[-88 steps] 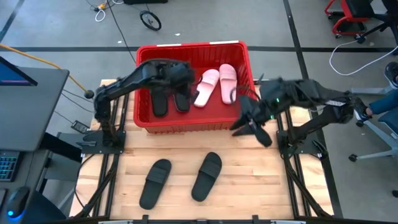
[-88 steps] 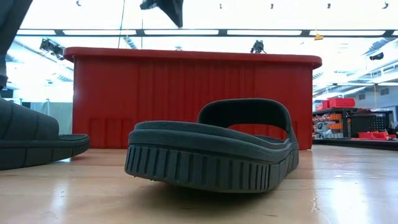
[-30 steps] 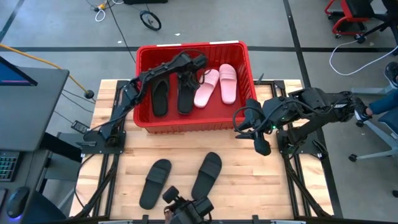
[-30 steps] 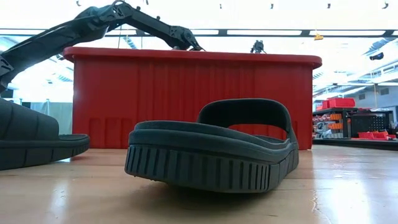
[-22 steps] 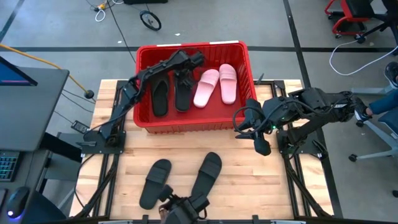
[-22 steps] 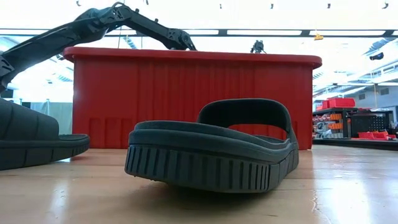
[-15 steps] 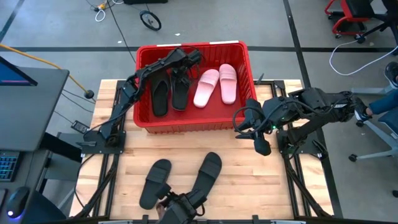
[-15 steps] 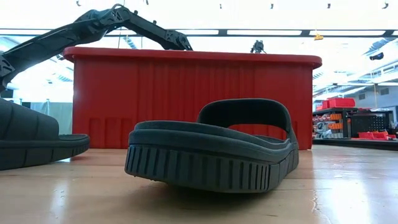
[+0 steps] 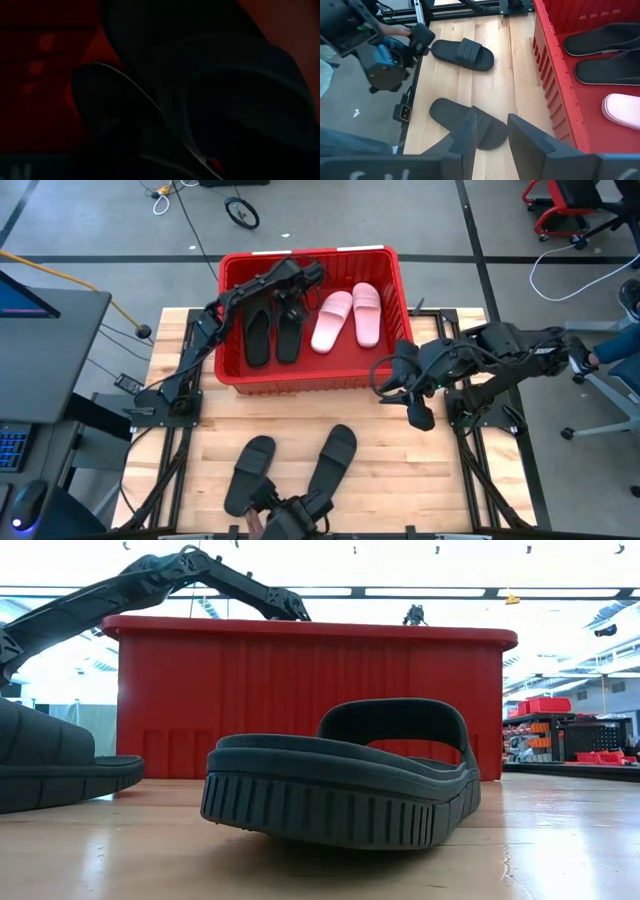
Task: Pick and place slides into bin
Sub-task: Put the left black slipper into the red container
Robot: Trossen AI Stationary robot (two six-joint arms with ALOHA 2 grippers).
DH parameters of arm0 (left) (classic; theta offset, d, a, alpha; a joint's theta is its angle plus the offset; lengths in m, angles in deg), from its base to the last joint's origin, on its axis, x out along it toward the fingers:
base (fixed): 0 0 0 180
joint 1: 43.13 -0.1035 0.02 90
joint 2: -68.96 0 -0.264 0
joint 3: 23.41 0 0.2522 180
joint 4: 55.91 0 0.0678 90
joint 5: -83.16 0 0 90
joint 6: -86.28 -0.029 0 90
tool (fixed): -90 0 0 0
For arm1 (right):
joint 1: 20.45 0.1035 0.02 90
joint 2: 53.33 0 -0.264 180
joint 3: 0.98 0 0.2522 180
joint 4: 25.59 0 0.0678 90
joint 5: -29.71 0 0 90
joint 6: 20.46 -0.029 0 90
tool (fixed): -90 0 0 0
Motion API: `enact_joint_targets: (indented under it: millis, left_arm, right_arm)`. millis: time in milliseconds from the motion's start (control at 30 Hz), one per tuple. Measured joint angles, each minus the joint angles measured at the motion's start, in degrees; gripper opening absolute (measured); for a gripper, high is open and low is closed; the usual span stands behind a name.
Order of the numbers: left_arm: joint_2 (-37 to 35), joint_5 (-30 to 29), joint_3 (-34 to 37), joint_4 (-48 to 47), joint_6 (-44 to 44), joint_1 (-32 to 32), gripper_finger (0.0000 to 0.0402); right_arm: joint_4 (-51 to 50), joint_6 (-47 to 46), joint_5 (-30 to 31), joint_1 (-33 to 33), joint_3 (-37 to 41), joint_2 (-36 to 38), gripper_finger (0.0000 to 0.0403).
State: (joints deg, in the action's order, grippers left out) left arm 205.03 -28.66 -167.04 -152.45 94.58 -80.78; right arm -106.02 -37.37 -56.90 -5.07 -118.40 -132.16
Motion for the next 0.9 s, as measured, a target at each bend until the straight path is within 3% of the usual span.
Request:
enact_joint_targets:
  millis: [200, 400, 567, 700, 800, 900]
  left_arm:
    - [-1.9, 0.8, 0.0, -7.3, -2.6, 1.8, 0.0248]
    - [-7.6, 8.1, -0.1, -6.0, -7.6, 4.0, 0.0236]
    - [-14.1, 11.2, -0.1, -5.7, 2.8, 6.2, 0.0221]
    - [-20.2, 24.0, -0.1, -3.2, 12.1, 9.0, 0.0204]
    - [-23.5, 33.6, -0.1, -1.0, 12.5, 12.6, 0.019]
    - [-25.8, 36.1, -0.1, -0.4, 14.8, 17.7, 0.0178]
  right_arm:
    - [0.3, 0.0, 0.2, 0.0, 2.2, -0.5, 0.0116]
    - [5.4, -4.3, 3.5, -1.6, 8.2, -0.6, 0.0116]
    - [15.4, -9.5, -4.2, -1.9, 18.7, -0.6, 0.0116]
    - [23.6, -18.1, -11.9, -0.8, 29.2, -0.6, 0.0116]
    - [32.7, -26.5, -12.9, 1.4, 37.5, -0.6, 0.0116]
    - [43.7, -32.7, -13.0, 4.2, 45.8, -0.6, 0.0116]
